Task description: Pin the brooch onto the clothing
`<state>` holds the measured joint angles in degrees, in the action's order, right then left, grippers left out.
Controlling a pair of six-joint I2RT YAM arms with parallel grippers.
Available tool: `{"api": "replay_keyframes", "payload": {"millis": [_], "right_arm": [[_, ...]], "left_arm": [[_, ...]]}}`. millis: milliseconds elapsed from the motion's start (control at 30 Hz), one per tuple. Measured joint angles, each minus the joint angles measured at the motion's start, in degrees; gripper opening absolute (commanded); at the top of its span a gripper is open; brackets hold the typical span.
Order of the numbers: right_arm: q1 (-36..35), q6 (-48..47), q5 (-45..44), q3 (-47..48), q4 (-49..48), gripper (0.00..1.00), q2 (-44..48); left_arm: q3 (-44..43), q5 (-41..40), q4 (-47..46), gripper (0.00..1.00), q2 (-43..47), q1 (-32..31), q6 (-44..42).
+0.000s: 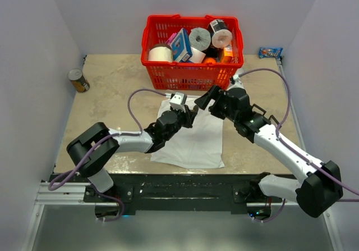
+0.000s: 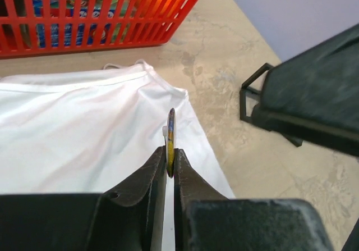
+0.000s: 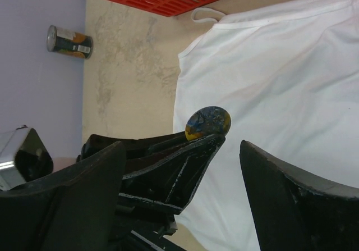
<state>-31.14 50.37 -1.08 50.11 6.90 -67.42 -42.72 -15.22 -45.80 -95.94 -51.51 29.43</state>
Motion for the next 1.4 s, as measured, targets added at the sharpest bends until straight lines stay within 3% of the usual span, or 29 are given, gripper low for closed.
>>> {"api": "replay_keyframes", "payload": {"millis": [300, 500, 667, 933, 1400], "right_arm": [[0.0, -0.1, -2.4, 0.0, 1.9, 0.83, 6.1], [0.0, 0.5, 0.9, -0.3, 1.2, 0.78, 7.1], [0.0, 2.1, 4.0, -0.9, 0.3, 0.74, 7.7], [-0.1, 5.6, 8.6, -1.0, -4.7, 0.68, 5.0], [-6.5, 13.2, 12.9, -1.0, -16.4, 0.64, -5.9]], "left_arm": [[1.3, -0.6, 16.6, 0.0, 15.6, 0.0, -8.0], [-9.2, -0.5, 36.3, 0.0, 23.1, 0.0, -15.6], [-12.2, -3.5, 45.0, 0.0, 25.4, 0.0, -23.4], [-7.5, -6.7, 47.1, 0.0, 25.4, 0.0, -30.8], [-6.3, -7.4, 46.6, 0.0, 23.9, -1.5, -31.8]]}}
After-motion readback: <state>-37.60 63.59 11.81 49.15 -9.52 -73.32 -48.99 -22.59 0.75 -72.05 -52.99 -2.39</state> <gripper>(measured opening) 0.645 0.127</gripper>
